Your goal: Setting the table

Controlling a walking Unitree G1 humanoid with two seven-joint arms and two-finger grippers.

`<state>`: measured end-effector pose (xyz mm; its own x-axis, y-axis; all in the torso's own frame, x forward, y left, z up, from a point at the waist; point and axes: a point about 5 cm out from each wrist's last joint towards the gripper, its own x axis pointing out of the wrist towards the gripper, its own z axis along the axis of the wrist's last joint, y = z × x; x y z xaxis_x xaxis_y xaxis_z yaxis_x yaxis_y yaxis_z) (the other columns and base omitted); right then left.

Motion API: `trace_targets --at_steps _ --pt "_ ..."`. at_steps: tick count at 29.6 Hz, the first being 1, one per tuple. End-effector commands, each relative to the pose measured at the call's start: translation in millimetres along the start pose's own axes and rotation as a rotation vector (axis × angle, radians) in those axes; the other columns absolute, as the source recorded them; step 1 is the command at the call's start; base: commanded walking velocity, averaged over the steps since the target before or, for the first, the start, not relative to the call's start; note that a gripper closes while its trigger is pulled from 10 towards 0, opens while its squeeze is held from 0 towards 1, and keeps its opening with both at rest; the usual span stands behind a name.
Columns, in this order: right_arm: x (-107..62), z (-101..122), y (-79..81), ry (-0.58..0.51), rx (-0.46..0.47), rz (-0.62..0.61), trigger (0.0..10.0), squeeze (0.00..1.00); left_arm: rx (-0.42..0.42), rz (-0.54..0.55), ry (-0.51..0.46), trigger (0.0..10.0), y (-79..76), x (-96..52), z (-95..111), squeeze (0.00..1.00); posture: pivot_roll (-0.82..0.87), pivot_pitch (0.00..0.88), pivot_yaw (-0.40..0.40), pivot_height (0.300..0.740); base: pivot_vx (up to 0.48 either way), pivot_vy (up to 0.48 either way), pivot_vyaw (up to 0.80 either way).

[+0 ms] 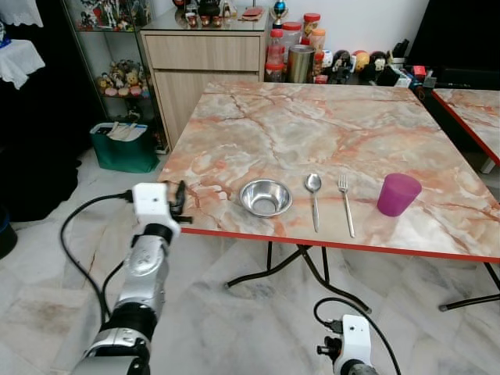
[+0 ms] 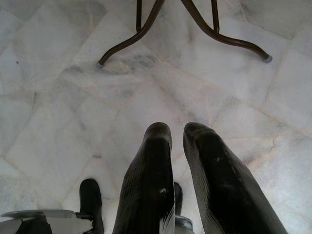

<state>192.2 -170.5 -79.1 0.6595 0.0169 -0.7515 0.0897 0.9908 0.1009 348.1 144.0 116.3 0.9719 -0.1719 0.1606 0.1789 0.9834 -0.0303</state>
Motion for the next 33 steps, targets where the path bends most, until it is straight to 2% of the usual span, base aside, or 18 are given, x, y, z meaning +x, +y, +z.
trace_targets --at_steps 1,5,11,22,33 --pt "0.6 3.1 0.0 -0.011 -0.004 -0.006 10.0 0.0 -0.038 -0.037 0.014 10.0 -14.7 6.1 1.2 0.0 0.04 0.0 -0.019 0.74 0.0 0.0 0.0" --pt "0.6 2.9 0.3 -0.011 -0.004 -0.008 10.0 0.0 -0.05 -0.056 0.044 10.0 -26.2 5.9 -4.8 0.0 0.02 0.0 -0.012 0.74 0.0 0.0 0.0" --pt "0.0 -1.0 -1.4 0.011 -0.012 -0.029 10.0 0.0 -0.069 -0.057 0.054 10.0 -31.8 7.8 -5.4 0.0 0.03 0.0 -0.013 0.74 0.224 0.0 0.0" --pt "0.4 0.9 -0.4 0.002 -0.018 -0.026 10.0 0.0 -0.057 -0.035 0.045 10.0 -18.4 9.6 -0.4 0.0 0.04 0.0 -0.014 0.74 0.285 0.0 0.0" --pt "-0.3 -3.6 0.9 0.019 -0.013 -0.029 10.0 0.0 -0.059 -0.029 0.035 10.0 -18.6 11.2 2.6 0.0 0.04 0.0 -0.011 0.74 0.308 0.0 0.0"
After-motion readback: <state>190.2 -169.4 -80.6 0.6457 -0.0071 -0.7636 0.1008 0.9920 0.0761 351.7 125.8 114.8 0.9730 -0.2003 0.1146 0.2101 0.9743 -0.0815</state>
